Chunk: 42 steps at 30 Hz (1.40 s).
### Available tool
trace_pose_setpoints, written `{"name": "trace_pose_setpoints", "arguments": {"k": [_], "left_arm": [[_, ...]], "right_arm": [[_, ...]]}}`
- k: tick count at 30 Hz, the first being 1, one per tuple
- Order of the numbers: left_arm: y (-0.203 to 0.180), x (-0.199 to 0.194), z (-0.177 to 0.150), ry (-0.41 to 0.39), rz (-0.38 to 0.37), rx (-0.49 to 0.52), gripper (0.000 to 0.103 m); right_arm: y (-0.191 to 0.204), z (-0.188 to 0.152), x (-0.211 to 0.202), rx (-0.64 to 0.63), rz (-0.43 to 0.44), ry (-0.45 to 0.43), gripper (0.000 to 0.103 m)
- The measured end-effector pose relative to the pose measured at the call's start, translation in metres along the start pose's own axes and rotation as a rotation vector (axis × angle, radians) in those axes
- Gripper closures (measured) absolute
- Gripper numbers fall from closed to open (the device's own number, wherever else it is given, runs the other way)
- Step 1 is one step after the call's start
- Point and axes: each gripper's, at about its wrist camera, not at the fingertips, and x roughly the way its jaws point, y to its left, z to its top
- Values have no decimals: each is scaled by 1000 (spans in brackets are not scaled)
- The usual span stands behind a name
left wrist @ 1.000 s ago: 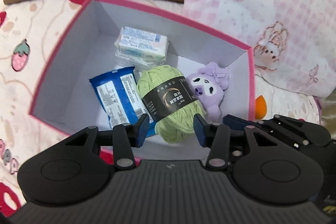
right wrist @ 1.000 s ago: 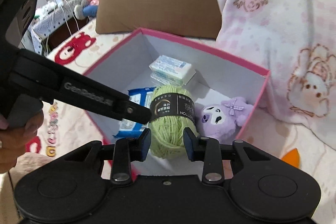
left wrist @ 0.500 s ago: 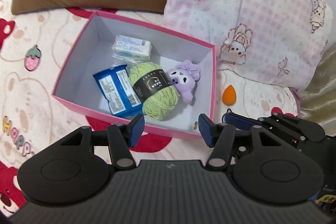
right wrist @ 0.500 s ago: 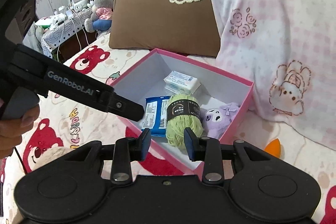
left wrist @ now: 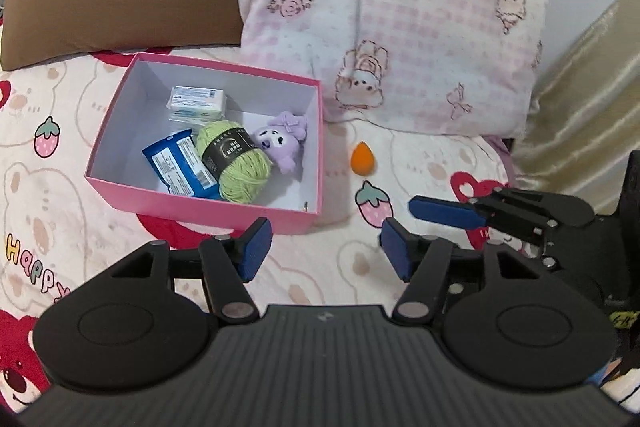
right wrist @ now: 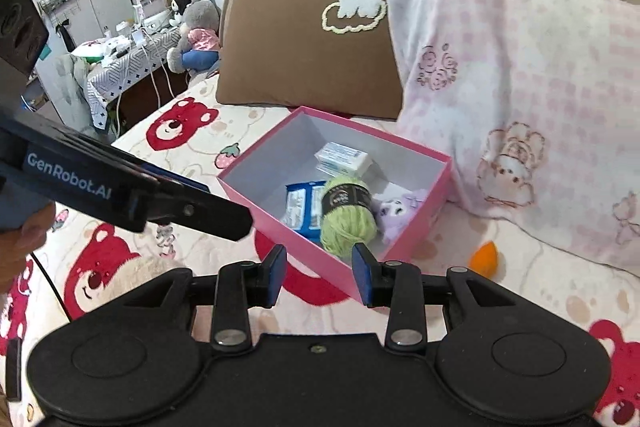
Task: Organize objects
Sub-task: 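Raise the open left gripper and move it toward the orange sponge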
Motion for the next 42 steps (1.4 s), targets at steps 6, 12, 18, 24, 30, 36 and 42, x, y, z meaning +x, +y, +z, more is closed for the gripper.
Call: {"name": "trace_pose_setpoints", "arguments": {"k": [6,12,18,24,30,36,42], "left_arm": [[-20,-4,-17,6,7,60,42],[-43,-6,-44,-29,-14,92,41],[-71,13,-47,-37,-16,145,38],[-82,42,-36,-56,-11,160,36],[-87,67,-23,-70,-18,160,30],[-96,102,-2,-73,-23,168,24],[-106,148,22,-84,-18,183,19]], "right_arm": [[-7,-18,-25,-14,-24,7,53],[-25,-39,-43,-4,-75,-14,49],[-47,-60,-48,18,-109,-29,37],[-69,-77,-45,25,-156,-78,34],[-88,-80,-33,45,-157,-108,28],[-106,-74,-11,39,-151,-105,24],[-127,-70,20,26,-156,-126,24]]}}
